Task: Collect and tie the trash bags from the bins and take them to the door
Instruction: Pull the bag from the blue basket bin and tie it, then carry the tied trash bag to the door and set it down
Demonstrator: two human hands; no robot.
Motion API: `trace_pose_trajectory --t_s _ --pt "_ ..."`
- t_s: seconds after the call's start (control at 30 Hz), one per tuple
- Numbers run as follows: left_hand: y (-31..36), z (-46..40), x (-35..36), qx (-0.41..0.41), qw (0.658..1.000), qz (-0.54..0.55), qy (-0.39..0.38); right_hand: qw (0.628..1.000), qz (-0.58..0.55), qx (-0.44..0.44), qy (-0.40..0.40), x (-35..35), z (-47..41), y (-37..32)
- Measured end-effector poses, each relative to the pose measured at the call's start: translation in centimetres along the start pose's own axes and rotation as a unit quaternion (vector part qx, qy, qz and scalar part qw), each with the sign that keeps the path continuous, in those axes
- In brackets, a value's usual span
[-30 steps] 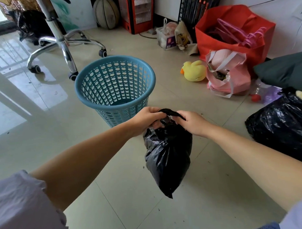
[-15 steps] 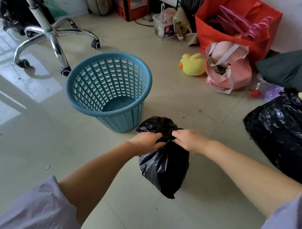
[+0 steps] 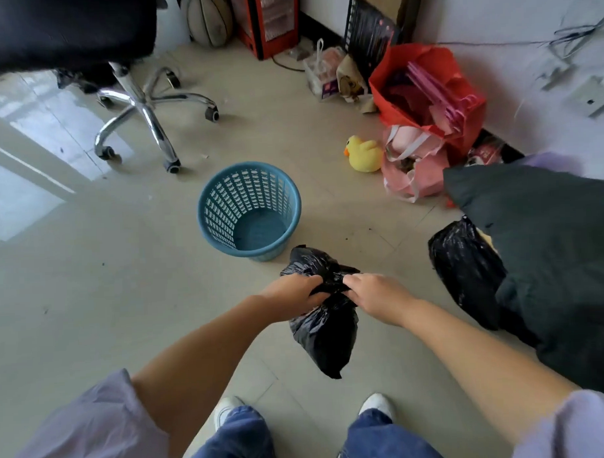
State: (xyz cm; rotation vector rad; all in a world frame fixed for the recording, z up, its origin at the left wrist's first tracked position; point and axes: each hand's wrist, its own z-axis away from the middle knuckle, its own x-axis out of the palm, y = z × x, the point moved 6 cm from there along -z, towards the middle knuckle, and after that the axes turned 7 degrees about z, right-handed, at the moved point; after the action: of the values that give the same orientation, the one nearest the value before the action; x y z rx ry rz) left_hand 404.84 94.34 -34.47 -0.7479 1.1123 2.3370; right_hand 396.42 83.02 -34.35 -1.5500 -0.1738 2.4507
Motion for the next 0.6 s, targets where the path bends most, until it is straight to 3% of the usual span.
trace_pose_trajectory --t_s 0.3,0.6 --pt "12.6 12.9 -12.1 0.004 0.998 -0.051 0.044 0.998 -0.063 0.017 0.006 -17.8 11.5 -6.2" --pt "21.1 18.9 -16.1 0.093 0.984 -0.148 0.026 0.992 -0.042 0.099 0.071 -24.0 21.1 -9.0"
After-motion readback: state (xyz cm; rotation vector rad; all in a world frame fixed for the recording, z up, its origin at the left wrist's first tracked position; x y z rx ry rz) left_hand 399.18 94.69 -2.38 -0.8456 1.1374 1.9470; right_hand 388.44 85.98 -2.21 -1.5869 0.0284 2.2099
